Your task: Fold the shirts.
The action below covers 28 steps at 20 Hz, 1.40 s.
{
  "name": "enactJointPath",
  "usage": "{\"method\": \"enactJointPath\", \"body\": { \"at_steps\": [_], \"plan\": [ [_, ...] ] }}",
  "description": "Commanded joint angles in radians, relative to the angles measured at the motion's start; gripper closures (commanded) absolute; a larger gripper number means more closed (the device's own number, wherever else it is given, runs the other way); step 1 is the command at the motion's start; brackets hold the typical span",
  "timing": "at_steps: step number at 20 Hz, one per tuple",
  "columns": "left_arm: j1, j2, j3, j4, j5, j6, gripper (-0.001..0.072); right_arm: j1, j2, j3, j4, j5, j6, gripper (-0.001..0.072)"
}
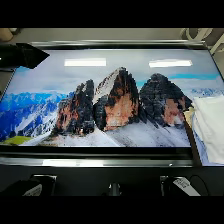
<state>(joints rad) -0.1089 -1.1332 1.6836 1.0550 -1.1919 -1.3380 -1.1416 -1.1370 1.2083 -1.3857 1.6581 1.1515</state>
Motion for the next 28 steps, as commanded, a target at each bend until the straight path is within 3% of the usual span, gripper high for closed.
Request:
{"method": "enactJointPath", "body": {
  "at_steps": [1,2,3,5,6,11,15,18,20,21,22,23,24,26,28],
  "plan": [
    [-0.014,0.002,-0.003,-0.001,0.022,0.003,0.068,-0.001,0.043,-0.2,-0.023,-0.152,0.0,0.0694],
    [-0.014,0.002,-0.003,-0.001,0.022,0.003,0.068,-0.001,0.043,-0.209,-0.025,-0.187,0.0,0.0682],
    [-0.014,0.002,-0.003,-0.001,0.022,0.003,0.0679,-0.002,0.043,-0.206,-0.024,-0.229,0.0,0.0542],
    [-0.014,0.002,-0.003,-0.001,0.022,0.002,0.068,-0.002,0.043,-0.169,-0.021,-0.302,-0.025,0.0081],
    [-0.014,0.002,-0.003,-0.009,0.022,0.003,0.0679,-0.002,0.043,-0.124,-0.026,-0.32,-0.045,0.0042],
    [-0.013,0.002,-0.002,-0.046,0.057,0.002,0.068,-0.001,0.033,0.227,-0.022,-0.503,-0.146,0.005],
    [-0.03,-0.004,0.003,0.005,0.223,-0.02,0.0683,0.098,0.02,0.423,0.183,-0.673,-0.294,0.0067],
    [-0.116,-0.064,0.016,0.509,0.233,-0.29,0.0684,0.409,-0.005,0.429,0.153,-0.578,-0.288,0.0064],
    [-0.15,-0.145,0.014,0.743,0.063,-0.396,0.0675,0.663,-0.071,0.428,0.048,-0.417,-0.134,0.0064],
    [-0.147,-0.192,0.007,0.74,-0.045,-0.422,0.0511,0.772,-0.114,0.428,0.017,-0.331,-0.096,0.0062],
    [-0.146,-0.233,-0.01,0.718,-0.15,-0.446,0.0189,0.872,-0.165,0.428,0.013,-0.244,-0.089,0.0022],
    [-0.146,-0.264,-0.042,0.679,-0.246,-0.438,0.0024,0.951,-0.212,0.427,0.014,-0.173,-0.09,0.0021],
    [-0.15,-0.267,-0.095,0.633,-0.269,-0.412,0.0029,1.021,-0.257,0.428,0.012,-0.103,-0.101,0.0015],
    [-0.169,-0.21,-0.23,0.608,-0.18,-0.407,0.0031,1.11,-0.317,0.427,0.012,-0.035,-0.104,0.0016],
    [-0.171,-0.149,-0.326,0.628,-0.069,-0.501,0.0031,1.154,-0.327,0.428,0.01,-0.033,-0.097,0.0017]
  ]
}}
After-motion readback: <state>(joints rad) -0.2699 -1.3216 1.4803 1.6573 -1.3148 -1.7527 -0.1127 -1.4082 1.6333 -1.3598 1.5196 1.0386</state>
